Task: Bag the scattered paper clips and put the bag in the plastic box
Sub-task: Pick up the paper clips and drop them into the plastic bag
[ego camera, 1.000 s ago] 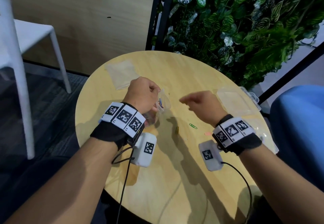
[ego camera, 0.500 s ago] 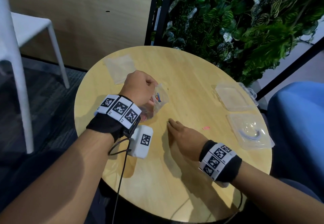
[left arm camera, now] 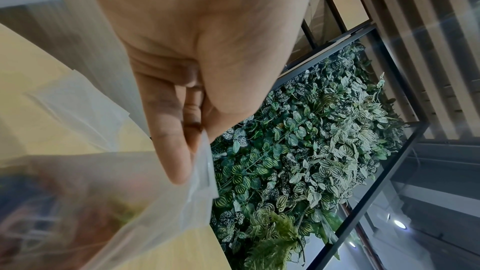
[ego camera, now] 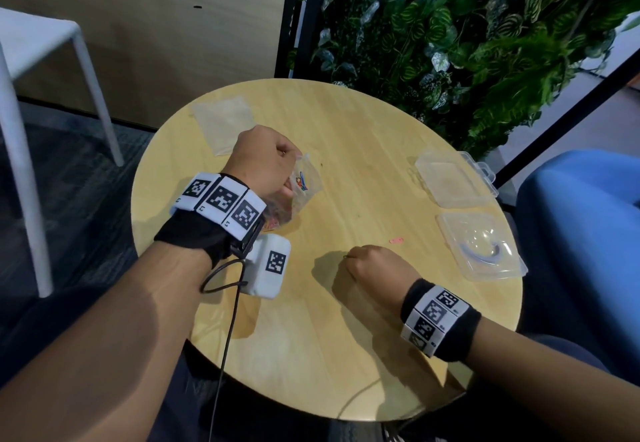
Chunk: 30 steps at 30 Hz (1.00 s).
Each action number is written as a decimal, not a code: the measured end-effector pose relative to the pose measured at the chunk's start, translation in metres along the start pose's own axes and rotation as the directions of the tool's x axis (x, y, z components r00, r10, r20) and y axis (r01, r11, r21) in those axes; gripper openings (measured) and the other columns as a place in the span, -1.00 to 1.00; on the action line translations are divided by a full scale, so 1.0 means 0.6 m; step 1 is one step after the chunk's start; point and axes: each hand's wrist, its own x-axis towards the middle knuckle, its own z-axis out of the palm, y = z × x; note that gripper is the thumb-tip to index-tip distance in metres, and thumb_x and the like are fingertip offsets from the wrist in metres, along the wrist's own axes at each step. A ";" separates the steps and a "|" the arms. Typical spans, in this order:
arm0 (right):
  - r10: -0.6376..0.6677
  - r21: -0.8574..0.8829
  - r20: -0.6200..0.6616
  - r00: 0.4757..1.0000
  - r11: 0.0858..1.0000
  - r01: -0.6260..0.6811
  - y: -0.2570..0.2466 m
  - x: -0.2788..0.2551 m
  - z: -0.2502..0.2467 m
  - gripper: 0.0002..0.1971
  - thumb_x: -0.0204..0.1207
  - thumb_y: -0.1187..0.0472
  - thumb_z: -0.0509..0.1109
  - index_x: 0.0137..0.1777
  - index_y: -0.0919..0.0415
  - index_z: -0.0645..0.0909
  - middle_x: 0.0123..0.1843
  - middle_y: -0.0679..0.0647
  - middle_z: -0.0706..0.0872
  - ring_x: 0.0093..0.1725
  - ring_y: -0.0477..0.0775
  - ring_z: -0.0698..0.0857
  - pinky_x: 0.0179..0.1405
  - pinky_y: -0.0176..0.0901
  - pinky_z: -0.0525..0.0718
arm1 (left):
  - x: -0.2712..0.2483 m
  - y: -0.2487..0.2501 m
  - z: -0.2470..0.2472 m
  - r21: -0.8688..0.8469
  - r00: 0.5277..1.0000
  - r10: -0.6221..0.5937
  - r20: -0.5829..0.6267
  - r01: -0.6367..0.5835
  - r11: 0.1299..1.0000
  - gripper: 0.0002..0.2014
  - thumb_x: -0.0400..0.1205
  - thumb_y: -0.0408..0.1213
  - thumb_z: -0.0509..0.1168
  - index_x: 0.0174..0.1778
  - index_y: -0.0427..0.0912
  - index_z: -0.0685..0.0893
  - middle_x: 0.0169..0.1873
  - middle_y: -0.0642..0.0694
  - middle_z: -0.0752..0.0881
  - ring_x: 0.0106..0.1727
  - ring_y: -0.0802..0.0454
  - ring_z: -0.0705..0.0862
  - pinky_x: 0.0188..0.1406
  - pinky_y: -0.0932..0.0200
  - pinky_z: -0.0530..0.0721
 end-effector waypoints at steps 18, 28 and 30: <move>0.473 0.920 0.284 0.834 0.110 -0.375 0.142 0.019 -0.008 -0.88 0.39 0.48 0.52 -0.31 0.32 0.70 -0.45 0.15 0.75 -0.38 0.10 0.72 -0.30 -0.21 0.71 | 0.001 0.006 0.009 0.070 0.999 0.006 0.034 -0.008 0.997 -0.76 0.74 -0.40 0.23 -0.04 -0.26 0.84 -0.18 -0.22 0.83 -0.52 -0.05 0.82 -0.47 0.17 0.83; 0.608 0.917 0.190 0.771 -0.390 0.081 0.085 0.067 -0.104 -0.83 0.52 0.51 0.36 -0.27 0.33 0.62 -0.40 0.12 0.71 -0.38 -0.05 0.72 -0.29 -0.38 0.72 | -0.002 0.019 0.040 0.030 0.998 0.021 0.062 -0.023 0.999 -0.78 0.74 -0.41 0.25 0.00 -0.29 0.84 -0.19 -0.20 0.83 -0.43 0.07 0.81 -0.62 0.51 0.59; 0.646 0.935 0.149 0.749 -0.338 0.105 0.057 0.092 -0.116 -0.85 0.48 0.53 0.40 -0.29 0.36 0.63 -0.38 0.16 0.71 -0.39 -0.02 0.73 -0.26 -0.32 0.74 | -0.003 0.021 0.041 -0.013 0.997 0.022 0.070 -0.021 1.000 -0.80 0.74 -0.41 0.28 -0.01 -0.31 0.83 -0.20 -0.24 0.84 -0.46 -0.01 0.84 -0.54 0.32 0.74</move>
